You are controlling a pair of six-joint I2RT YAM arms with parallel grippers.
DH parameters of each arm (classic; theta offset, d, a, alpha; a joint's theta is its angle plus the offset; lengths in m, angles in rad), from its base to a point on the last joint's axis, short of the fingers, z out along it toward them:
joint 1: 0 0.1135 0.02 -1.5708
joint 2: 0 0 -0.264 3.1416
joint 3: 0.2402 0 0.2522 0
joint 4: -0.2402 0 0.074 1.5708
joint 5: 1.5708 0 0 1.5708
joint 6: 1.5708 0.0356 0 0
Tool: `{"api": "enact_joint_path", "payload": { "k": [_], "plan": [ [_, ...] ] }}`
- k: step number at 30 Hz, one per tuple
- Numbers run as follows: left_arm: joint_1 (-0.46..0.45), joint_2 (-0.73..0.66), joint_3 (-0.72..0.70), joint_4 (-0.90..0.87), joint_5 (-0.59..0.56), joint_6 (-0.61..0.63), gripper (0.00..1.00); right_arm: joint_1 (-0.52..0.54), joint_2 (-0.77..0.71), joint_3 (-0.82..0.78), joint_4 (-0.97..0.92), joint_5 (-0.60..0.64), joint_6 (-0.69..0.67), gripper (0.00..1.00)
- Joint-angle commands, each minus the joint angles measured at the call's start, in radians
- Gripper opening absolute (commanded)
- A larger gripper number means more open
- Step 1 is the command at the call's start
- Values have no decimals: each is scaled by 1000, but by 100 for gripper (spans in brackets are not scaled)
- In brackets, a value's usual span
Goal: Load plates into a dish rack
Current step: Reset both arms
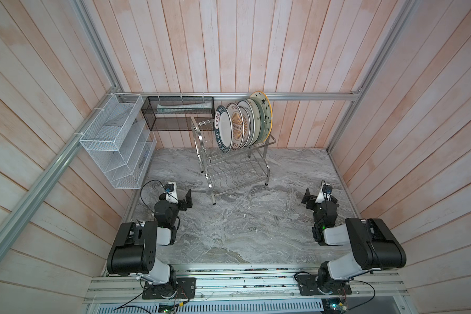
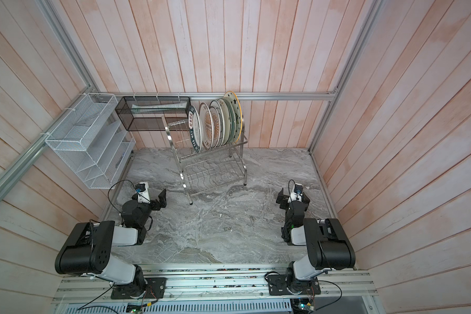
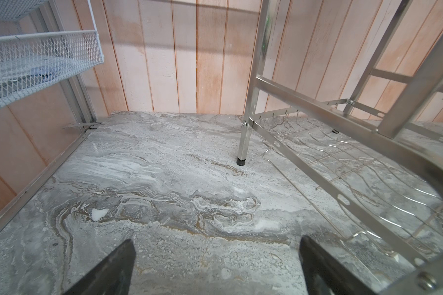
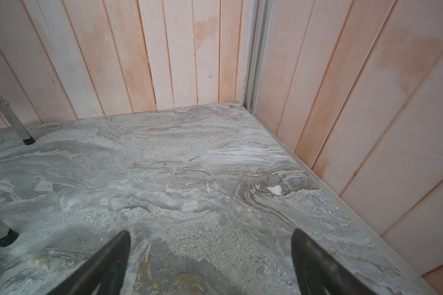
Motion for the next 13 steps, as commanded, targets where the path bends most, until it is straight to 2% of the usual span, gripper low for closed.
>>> {"api": "enact_joint_path", "payload": {
  "k": [1,13],
  "plan": [
    [-1,2,15,-2,-14,12,100,-36,-8,13,-6,-172,-33,98],
    [-1,4,20,-8,-17,12,100,-45,-12,18,-23,-195,-29,98]
  ]
}}
